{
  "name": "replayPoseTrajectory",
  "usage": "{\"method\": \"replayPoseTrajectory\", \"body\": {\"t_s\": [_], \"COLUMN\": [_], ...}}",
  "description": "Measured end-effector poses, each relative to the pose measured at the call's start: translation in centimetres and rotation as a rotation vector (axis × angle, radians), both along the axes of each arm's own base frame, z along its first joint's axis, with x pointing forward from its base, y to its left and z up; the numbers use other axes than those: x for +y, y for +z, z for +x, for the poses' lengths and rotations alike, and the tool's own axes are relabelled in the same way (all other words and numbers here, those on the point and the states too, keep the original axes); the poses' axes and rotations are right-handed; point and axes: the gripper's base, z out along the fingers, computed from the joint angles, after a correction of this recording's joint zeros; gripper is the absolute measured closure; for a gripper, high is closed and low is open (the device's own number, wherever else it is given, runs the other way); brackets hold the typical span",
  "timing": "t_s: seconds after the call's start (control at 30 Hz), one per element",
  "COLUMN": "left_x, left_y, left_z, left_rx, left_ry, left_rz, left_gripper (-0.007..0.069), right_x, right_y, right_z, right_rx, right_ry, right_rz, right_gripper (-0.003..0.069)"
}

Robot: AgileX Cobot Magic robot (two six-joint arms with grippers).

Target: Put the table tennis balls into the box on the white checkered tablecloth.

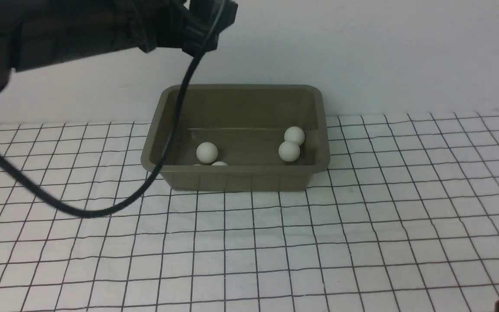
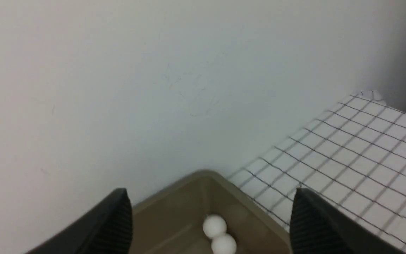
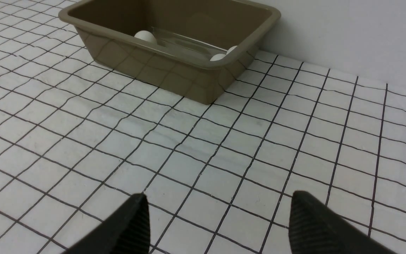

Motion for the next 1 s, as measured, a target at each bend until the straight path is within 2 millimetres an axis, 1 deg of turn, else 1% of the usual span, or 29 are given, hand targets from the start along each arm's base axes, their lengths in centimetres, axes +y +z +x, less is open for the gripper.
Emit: {"method": "replayPoseTrajectory", "body": {"t_s": [0.1,0.13,0.23,0.33,0.43,0.53,0.6,0.63,0.67,0.73,0.77,0.8,0.83,0.87,0.93,1.0], "left_x": [1.4,1.9,3.5,5.0,6.0,6.7,7.0,7.2,7.4,7.7,7.7,7.8,7.8,7.9,8.1,8.3], "left_y": [0.6,0.6,0.3,-0.8,-2.5,-5.9,-7.7,-9.3,-10.4,-13.9,-14.9,-16.5,-17.2,-18.5,-20.4,-21.6], "left_z": [-3.2,-4.4,-6.8,-8.7,-10.3,-12.0,-12.6,-13.1,-13.3,-13.5,-13.5,-13.6,-13.6,-13.7,-13.9,-14.2], "left_rx": [0.129,0.198,0.317,0.388,0.424,0.449,0.426,0.396,0.353,0.315,0.297,0.286,0.271,0.276,0.276,0.275], "left_ry": [0.033,0.057,0.144,0.248,0.309,0.335,0.339,0.340,0.343,0.345,0.345,0.341,0.337,0.333,0.338,0.347], "left_rz": [0.030,0.033,0.069,0.065,0.059,0.059,0.053,0.043,0.037,0.061,0.077,0.094,0.103,0.118,0.121,0.113], "left_gripper": [0.0083,0.0083,0.0083,0.0083,0.0083,0.0083,0.0083,0.0083,0.0083,0.0083,0.0083,0.0083,0.0083,0.0083,0.0083,0.0083], "right_x": [0.0,0.0,0.0,0.0,0.0,0.0,0.0,0.0,0.0,0.0,0.0,0.0,0.0,0.0,0.0,0.0], "right_y": [0.0,0.0,0.0,0.0,0.0,0.0,0.0,0.0,0.0,0.0,0.0,0.0,0.0,0.0,0.0,0.0], "right_z": [0.0,0.0,0.0,0.0,0.0,0.0,0.0,0.0,0.0,0.0,0.0,0.0,0.0,0.0,0.0,0.0], "right_rx": [0.000,0.000,0.000,0.000,0.000,0.000,0.000,0.000,0.000,0.000,0.000,0.000,0.000,0.000,0.000,0.000], "right_ry": [0.000,0.000,0.000,0.000,0.000,0.000,0.000,0.000,0.000,0.000,0.000,0.000,0.000,0.000,0.000,0.000], "right_rz": [0.000,0.000,0.000,0.000,0.000,0.000,0.000,0.000,0.000,0.000,0.000,0.000,0.000,0.000,0.000,0.000], "right_gripper": [0.0177,0.0177,0.0177,0.0177,0.0177,0.0177,0.0177,0.0177,0.0177,0.0177,0.0177,0.0177,0.0177,0.0177,0.0177,0.0177]}}
